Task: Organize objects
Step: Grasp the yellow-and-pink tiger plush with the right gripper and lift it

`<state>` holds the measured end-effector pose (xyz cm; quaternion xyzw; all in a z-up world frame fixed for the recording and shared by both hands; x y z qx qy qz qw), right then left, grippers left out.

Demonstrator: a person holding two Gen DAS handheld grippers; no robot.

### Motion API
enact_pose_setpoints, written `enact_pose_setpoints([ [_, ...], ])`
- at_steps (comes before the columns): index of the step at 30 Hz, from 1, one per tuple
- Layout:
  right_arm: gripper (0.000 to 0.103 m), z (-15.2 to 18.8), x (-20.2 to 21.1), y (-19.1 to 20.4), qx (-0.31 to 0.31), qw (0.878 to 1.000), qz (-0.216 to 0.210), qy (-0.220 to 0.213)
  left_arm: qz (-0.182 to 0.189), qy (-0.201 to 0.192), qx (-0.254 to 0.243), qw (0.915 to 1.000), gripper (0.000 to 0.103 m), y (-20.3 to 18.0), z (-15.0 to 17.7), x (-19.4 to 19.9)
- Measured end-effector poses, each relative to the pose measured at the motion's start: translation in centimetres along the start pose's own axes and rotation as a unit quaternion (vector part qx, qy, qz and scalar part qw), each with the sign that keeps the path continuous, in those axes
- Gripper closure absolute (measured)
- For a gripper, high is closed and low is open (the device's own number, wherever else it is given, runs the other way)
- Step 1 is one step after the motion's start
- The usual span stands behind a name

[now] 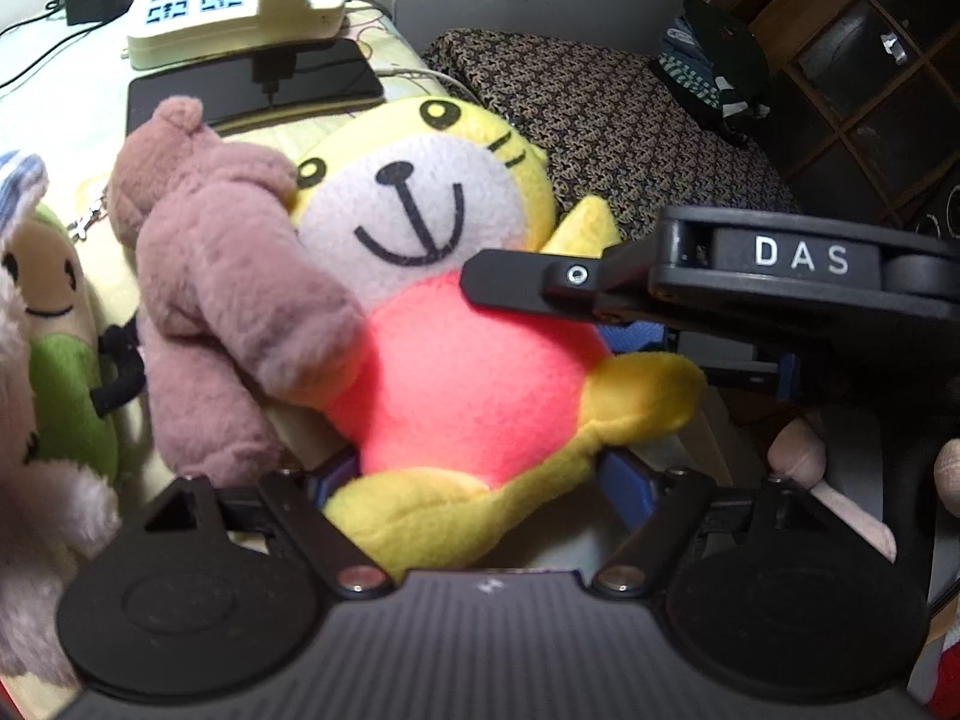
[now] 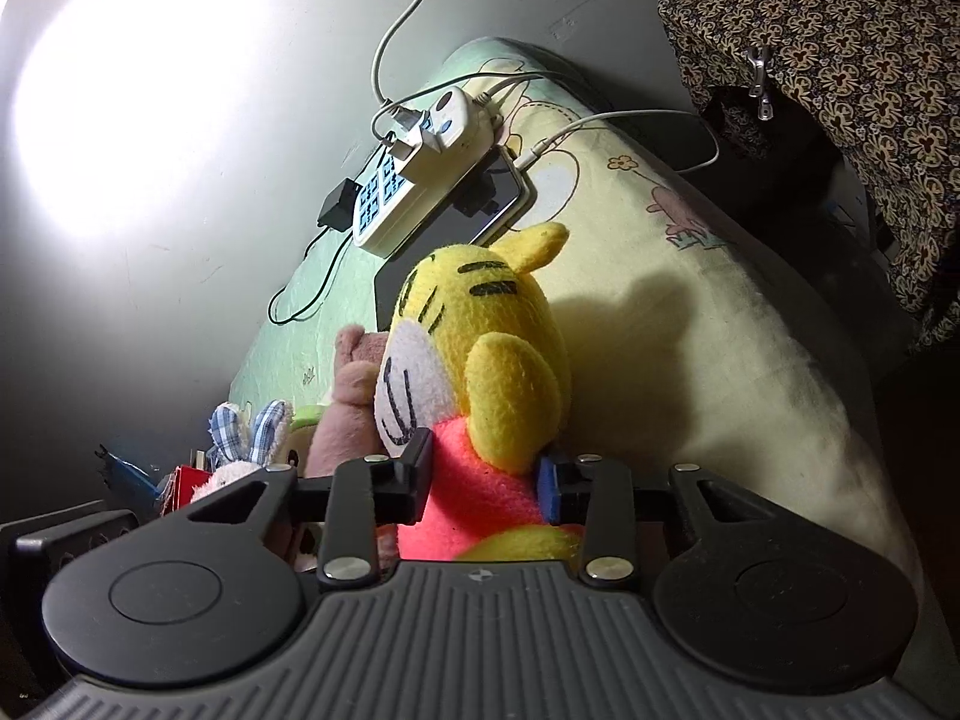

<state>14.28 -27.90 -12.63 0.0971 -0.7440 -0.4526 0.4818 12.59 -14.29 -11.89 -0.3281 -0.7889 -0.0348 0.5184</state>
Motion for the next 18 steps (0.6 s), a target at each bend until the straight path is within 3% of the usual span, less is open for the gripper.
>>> enact_pose_setpoints([
  [7,0.067,2.1,3.3,-1.7,-0.021,1.000,0.014,-0.010,0.031,0.010,-0.034,0.9989,0.024,-3.1,1.9,1.0],
  [18,0.067,6.5,6.7,-2.7,-0.047,0.998,0.017,-0.028,0.039,0.015,-0.097,0.9944,0.025,-6.7,5.4,3.8],
])
Point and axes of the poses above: each gripper's, at about its wrist camera, not at the fingertips, and x roughly against the way its jaws point, y to its left, z to its underside, the point moved 5 cm from there along -x, roughly the way its jaws point, and after that the axes turned 14 degrees about -x, right-handed, at the moved point
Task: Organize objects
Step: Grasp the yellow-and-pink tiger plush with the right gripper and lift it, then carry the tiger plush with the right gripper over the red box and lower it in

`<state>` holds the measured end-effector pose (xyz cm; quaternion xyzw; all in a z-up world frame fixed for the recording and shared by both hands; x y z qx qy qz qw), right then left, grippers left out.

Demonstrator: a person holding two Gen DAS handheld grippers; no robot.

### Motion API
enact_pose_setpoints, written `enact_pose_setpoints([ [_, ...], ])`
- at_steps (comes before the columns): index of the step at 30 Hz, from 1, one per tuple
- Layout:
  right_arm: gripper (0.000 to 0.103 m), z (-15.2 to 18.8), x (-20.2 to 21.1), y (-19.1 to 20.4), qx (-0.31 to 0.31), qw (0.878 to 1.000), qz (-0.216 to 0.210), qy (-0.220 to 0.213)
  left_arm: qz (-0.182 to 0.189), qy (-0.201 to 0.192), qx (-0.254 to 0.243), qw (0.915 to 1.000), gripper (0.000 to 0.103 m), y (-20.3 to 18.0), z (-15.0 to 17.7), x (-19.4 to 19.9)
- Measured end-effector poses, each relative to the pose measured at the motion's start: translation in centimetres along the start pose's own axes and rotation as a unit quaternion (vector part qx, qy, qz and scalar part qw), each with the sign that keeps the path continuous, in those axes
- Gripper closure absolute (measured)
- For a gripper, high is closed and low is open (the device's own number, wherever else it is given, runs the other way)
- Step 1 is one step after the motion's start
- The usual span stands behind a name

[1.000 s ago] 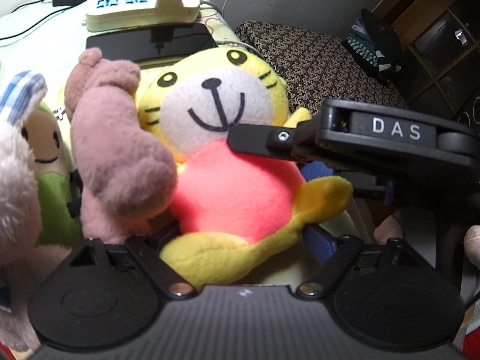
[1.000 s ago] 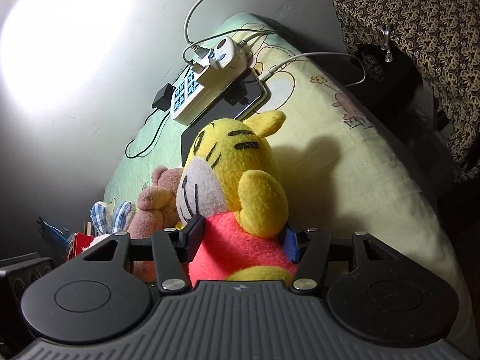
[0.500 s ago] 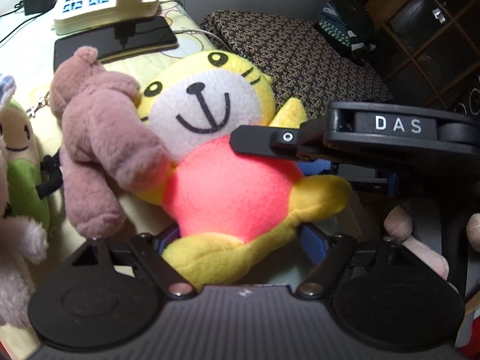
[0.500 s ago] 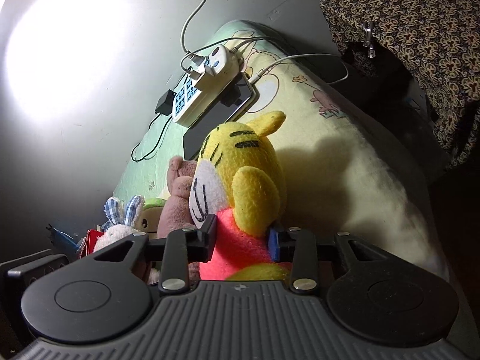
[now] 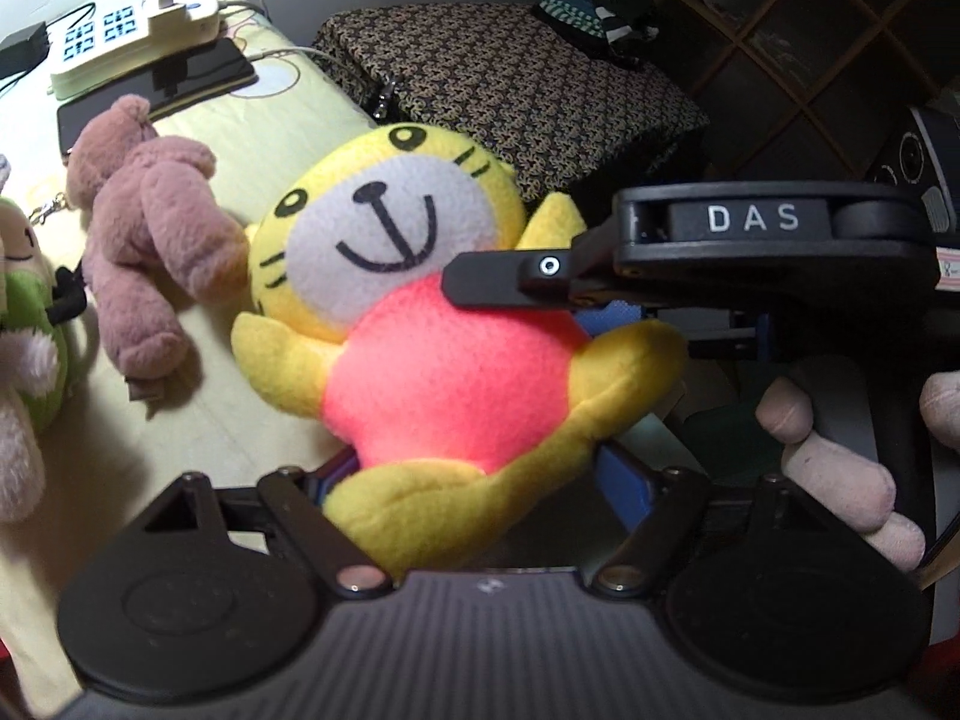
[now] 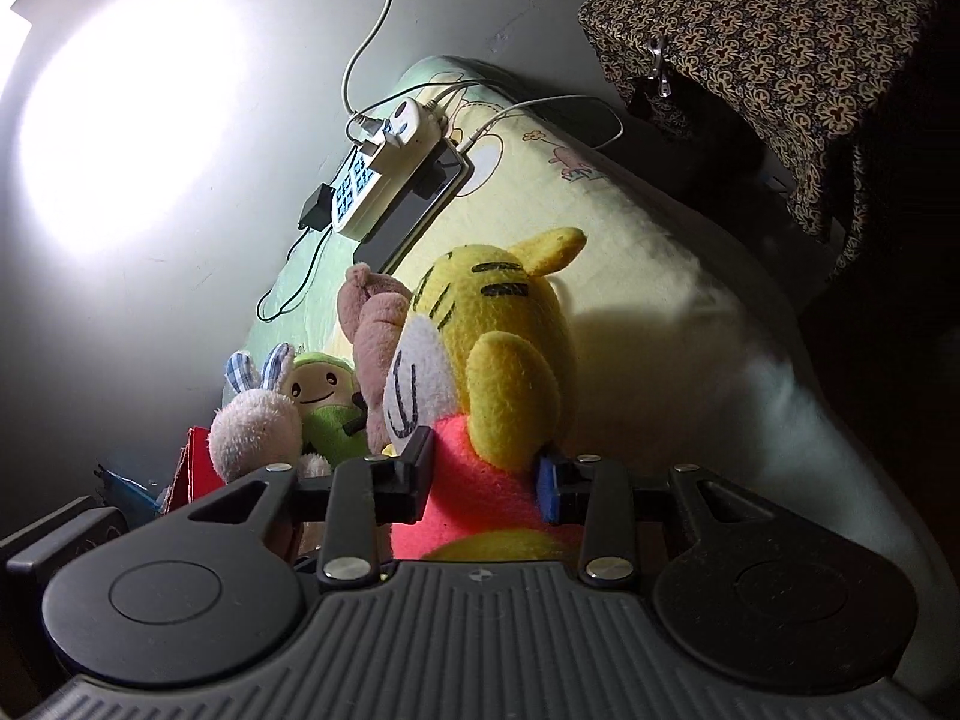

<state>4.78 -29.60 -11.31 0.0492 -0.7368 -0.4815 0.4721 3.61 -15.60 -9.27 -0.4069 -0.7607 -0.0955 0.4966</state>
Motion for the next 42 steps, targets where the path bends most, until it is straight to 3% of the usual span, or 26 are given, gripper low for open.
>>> enact_pose_setpoints([
  [12,0.067,5.9,2.9,2.4,0.004,0.999,-0.013,-0.046,0.011,-0.034,-0.047,0.9983,0.025,-1.3,4.0,5.3],
  [19,0.067,10.2,2.8,8.5,0.053,0.995,-0.063,-0.063,-0.039,-0.096,-0.068,0.9923,0.025,0.5,6.7,12.4],
  [30,0.067,16.2,-2.6,19.0,0.134,0.983,-0.123,-0.024,-0.101,-0.166,0.000,0.9810,0.025,9.0,11.6,22.6],
  [34,0.067,17.9,-5.1,22.0,0.160,0.980,-0.116,-0.017,-0.118,-0.171,0.030,0.9776,0.025,12.0,12.6,23.8],
  [42,0.067,20.4,-10.5,25.2,0.202,0.977,-0.064,-0.022,-0.118,-0.159,0.087,0.9763,0.025,17.3,15.2,24.1],
])
Point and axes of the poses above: each gripper's, at about its wrist camera, not at the fingertips, and x roughly against the way its jaws point, y to its left, z to its underside, the point moved 5 cm from there along -x, roughly the way its jaws point, and after that the axes turned 14 degrees about -x, right-handed, at the moved point
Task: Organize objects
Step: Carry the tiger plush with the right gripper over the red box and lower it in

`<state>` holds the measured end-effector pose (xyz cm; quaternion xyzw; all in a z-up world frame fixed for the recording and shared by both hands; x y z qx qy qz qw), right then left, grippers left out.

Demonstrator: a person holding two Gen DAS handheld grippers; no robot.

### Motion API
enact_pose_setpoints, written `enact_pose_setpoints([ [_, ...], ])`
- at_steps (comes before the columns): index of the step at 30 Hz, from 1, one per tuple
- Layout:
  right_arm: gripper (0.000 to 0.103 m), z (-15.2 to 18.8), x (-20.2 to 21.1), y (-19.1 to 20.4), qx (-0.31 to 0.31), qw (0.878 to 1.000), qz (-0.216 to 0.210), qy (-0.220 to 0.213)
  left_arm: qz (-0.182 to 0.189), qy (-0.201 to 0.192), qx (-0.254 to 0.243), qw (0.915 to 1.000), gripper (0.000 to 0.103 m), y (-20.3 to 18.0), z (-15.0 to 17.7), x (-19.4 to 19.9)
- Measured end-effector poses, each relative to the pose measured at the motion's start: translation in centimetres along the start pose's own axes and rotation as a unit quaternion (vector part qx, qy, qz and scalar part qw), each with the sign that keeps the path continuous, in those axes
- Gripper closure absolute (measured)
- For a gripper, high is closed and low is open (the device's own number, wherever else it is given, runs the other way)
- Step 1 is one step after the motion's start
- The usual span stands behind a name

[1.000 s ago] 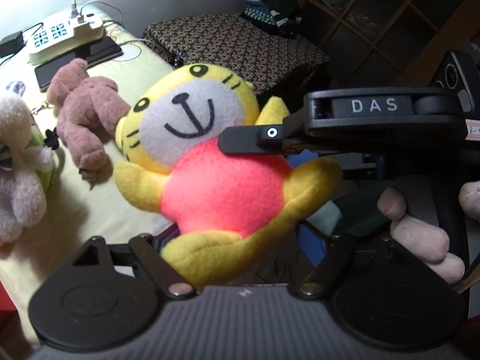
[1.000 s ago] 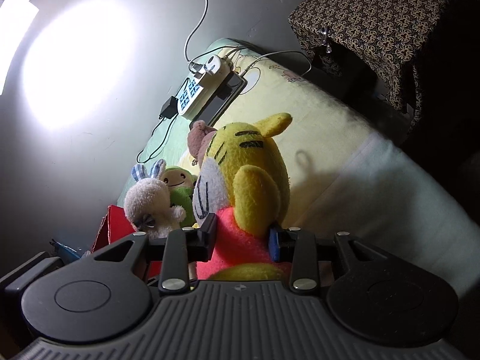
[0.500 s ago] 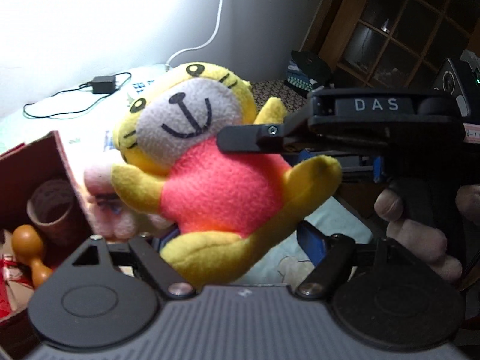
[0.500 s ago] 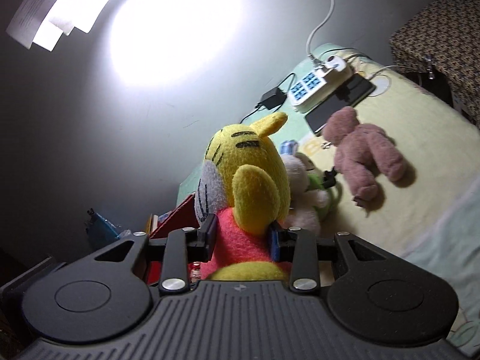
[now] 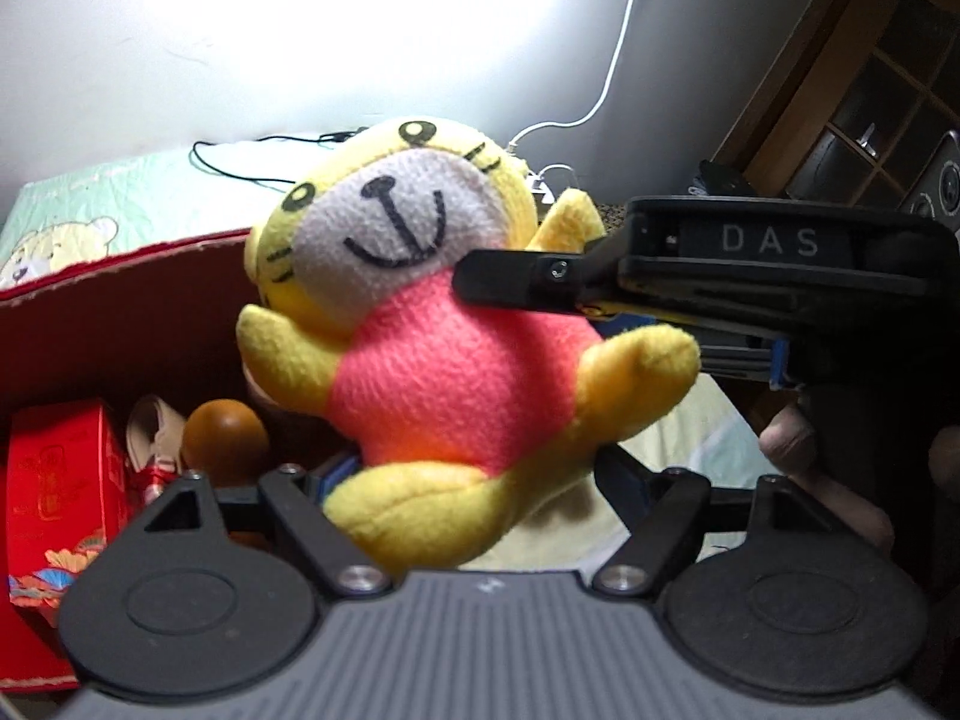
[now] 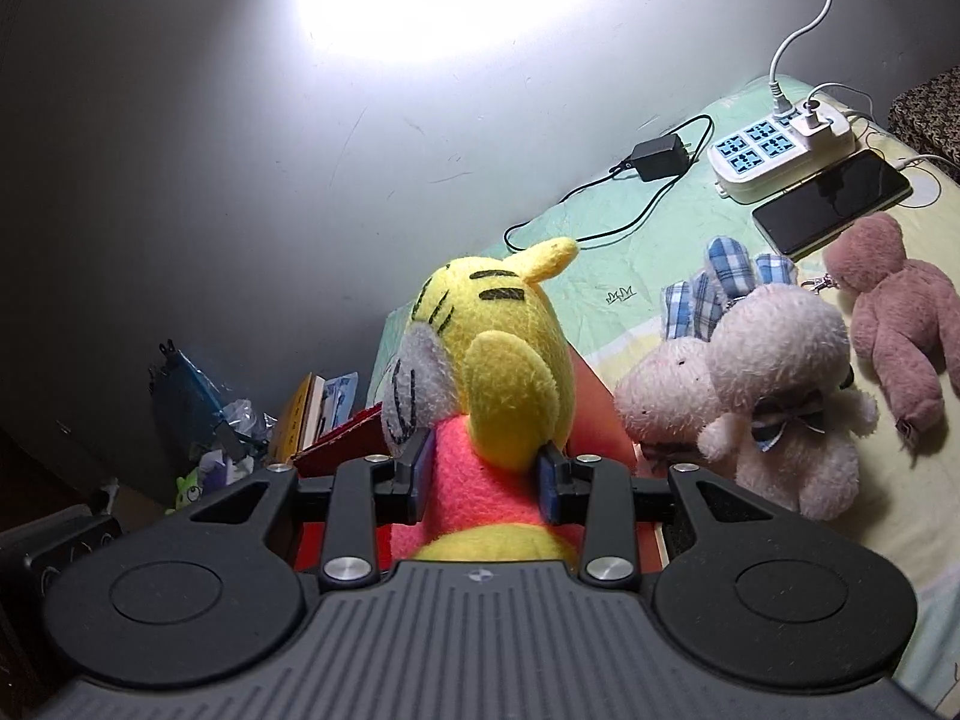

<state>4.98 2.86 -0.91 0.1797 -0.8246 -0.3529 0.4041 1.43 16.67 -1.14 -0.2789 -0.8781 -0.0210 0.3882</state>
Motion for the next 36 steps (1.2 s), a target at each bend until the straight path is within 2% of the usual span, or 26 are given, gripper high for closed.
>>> enact_pose_setpoints([
  [6,0.067,0.8,-2.3,1.4,0.045,0.998,0.053,-0.012,0.016,0.012,0.025,0.9995,0.023,2.1,0.5,-1.4],
  [8,0.067,0.9,-2.7,1.6,0.055,0.996,0.062,-0.010,0.020,0.013,0.028,0.9993,0.017,2.5,0.7,-1.7],
  [11,0.067,1.4,-3.6,1.9,0.072,0.994,0.080,0.001,0.019,0.017,0.029,0.9992,0.015,3.4,1.3,-1.9],
  [15,0.067,2.1,-5.0,2.2,0.091,0.991,0.098,0.001,0.015,0.031,0.039,0.9987,0.016,4.6,2.0,-2.5],
  [20,0.067,2.4,-6.2,1.5,0.070,0.991,0.110,0.022,0.000,0.046,0.034,0.9984,0.018,5.2,2.7,-3.3],
  [23,0.065,2.7,-6.6,1.4,0.086,0.988,0.124,0.024,0.006,0.050,0.039,0.9980,0.024,5.3,2.6,-3.7],
  [29,0.061,2.1,-5.7,1.3,0.071,0.992,0.108,0.017,0.004,0.052,0.032,0.9982,0.023,5.1,2.5,-4.0],
  [32,0.061,1.4,-4.7,1.5,0.064,0.994,0.091,-0.011,0.003,0.060,0.040,0.9974,0.017,5.4,2.7,-4.3],
  [36,0.061,0.0,-4.5,2.3,0.079,0.994,0.065,-0.047,0.006,0.064,0.044,0.9970,0.017,5.6,2.8,-4.4],
])
Point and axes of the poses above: each gripper's, at about its wrist camera, not at the fingertips, and x roughly against the way its jaws point, y to its left, z to its underside, the point moved 5 cm from there along -x, roughly the way its jaws point, and after that the axes turned 14 degrees about -x, right-handed, at the moved point
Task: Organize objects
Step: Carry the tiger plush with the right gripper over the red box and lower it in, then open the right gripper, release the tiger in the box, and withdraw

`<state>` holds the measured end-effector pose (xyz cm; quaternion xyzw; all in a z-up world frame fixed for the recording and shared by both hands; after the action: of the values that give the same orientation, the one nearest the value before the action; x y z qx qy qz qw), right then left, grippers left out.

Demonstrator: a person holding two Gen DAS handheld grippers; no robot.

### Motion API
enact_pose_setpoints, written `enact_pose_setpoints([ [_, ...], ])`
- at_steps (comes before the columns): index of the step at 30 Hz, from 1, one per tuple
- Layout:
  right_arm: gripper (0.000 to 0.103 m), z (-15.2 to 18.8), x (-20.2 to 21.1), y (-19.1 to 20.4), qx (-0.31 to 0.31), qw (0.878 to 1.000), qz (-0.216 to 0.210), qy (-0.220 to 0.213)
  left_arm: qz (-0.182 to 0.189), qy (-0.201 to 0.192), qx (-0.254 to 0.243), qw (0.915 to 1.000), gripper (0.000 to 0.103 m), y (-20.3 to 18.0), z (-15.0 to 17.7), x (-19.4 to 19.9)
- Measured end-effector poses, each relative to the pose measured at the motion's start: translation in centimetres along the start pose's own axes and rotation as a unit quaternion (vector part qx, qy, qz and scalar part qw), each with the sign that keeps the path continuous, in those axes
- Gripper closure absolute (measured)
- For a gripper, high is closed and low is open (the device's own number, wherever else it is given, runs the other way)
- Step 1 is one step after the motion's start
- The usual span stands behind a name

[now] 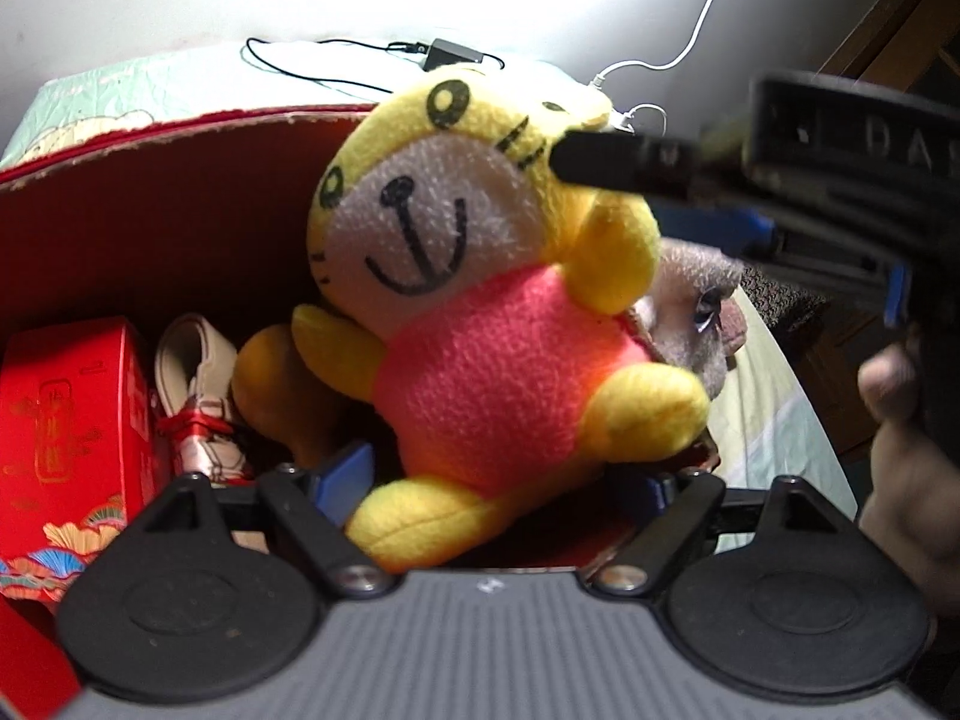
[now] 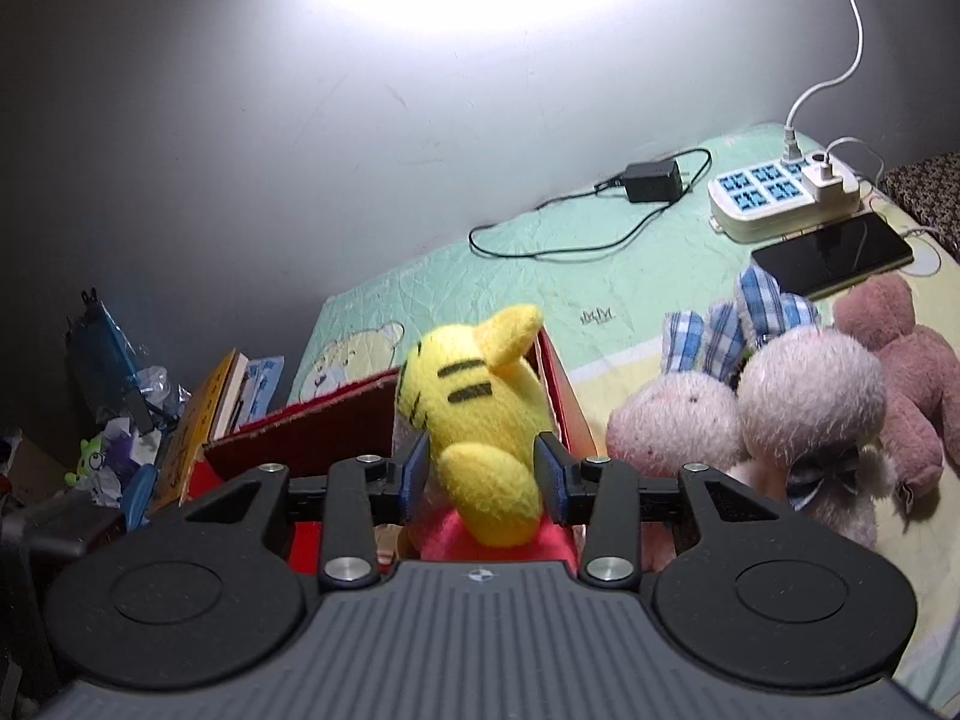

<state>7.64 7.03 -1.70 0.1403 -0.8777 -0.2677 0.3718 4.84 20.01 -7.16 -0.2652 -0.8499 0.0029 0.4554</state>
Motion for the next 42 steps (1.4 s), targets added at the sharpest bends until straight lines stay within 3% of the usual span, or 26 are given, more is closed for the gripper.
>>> enact_pose_setpoints([
  [14,0.073,0.3,-3.3,-0.3,0.060,0.997,0.041,0.016,-0.011,0.020,0.005,0.9997,0.013,0.5,-0.1,-1.4],
  [31,0.067,1.3,-1.2,-1.1,0.032,0.999,0.009,0.024,-0.048,0.028,-0.010,0.9984,0.015,0.1,-1.2,-1.1],
  [42,0.061,2.1,1.1,-1.6,0.023,1.000,0.009,0.019,-0.096,0.015,-0.017,0.9952,0.014,-2.0,-0.9,1.5],
])
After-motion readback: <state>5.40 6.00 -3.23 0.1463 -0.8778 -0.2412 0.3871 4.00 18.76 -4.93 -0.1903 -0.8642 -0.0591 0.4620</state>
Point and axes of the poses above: each gripper's, at about its wrist camera, not at the fingertips, and x roughly against the way its jaws point, y to its left, z to its underside, the point moved 5 cm from there along -x, roughly the way its jaws point, and after that the axes turned 14 degrees about -x, right-handed, at the moved point
